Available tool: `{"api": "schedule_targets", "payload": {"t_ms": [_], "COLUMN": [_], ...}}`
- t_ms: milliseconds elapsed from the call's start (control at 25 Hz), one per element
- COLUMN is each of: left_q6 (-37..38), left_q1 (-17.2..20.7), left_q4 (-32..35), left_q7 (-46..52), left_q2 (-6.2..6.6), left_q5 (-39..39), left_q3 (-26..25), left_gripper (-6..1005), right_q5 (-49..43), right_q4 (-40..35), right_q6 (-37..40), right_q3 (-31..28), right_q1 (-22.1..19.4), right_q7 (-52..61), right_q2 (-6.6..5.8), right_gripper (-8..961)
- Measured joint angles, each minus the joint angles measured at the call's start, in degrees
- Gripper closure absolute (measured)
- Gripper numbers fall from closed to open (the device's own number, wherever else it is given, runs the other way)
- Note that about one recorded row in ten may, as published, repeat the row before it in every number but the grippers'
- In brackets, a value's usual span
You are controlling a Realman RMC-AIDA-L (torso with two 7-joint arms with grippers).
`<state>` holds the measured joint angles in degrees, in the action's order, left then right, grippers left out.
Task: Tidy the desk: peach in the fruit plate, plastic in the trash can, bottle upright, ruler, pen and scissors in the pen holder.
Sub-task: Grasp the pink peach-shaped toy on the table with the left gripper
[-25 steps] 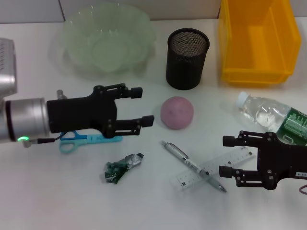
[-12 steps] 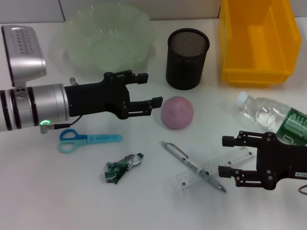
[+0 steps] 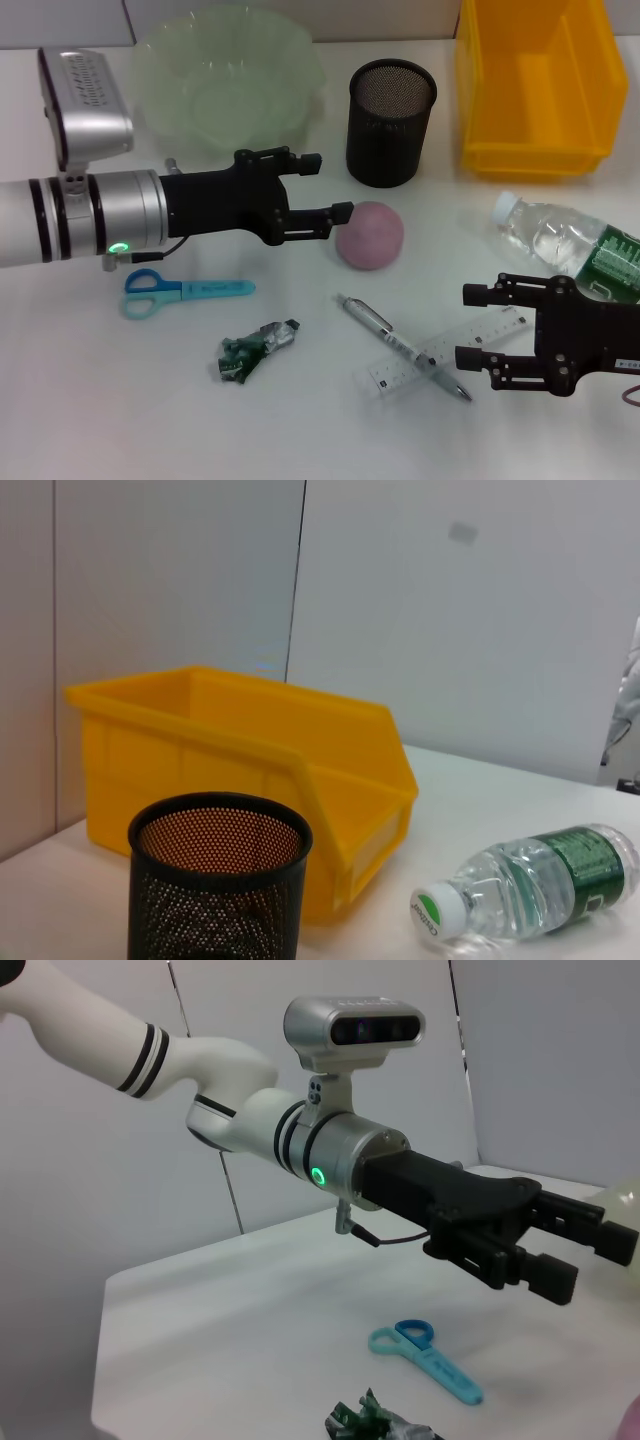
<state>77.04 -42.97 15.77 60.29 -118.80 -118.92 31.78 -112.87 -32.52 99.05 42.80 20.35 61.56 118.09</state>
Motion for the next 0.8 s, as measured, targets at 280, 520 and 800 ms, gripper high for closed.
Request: {"api": "schedule_targets", "payload": {"t_ms": [280, 520, 800], "left_q6": [-2.15, -3.51, -5.91], "left_q1": [-1.3, -2.41, -3.51], "left_q4": [-1.17, -1.64, -3.15], "left_q7": [-0.06, -0.07, -0.26], "left_q2": [-0.2, -0.29, -0.34], "left_q5": [0.1, 0.14, 0.27], "left_q3": [1.35, 2.91, 4.3], "left_gripper": [228, 229, 230], "right_q5": [0.1, 0.12, 0.12], "right_q4": [0.0, 0.0, 0.0], "right_q6": [0.0, -0.04, -0.09], "right_q3": [0.0, 0.0, 0.0], "right_q1": [0.05, 0.08, 0.19], "right_q7": [0.07, 0.19, 0.31], "right_q2": [-0.12, -0.15, -0.26], "right_gripper": [217, 217, 217]}}
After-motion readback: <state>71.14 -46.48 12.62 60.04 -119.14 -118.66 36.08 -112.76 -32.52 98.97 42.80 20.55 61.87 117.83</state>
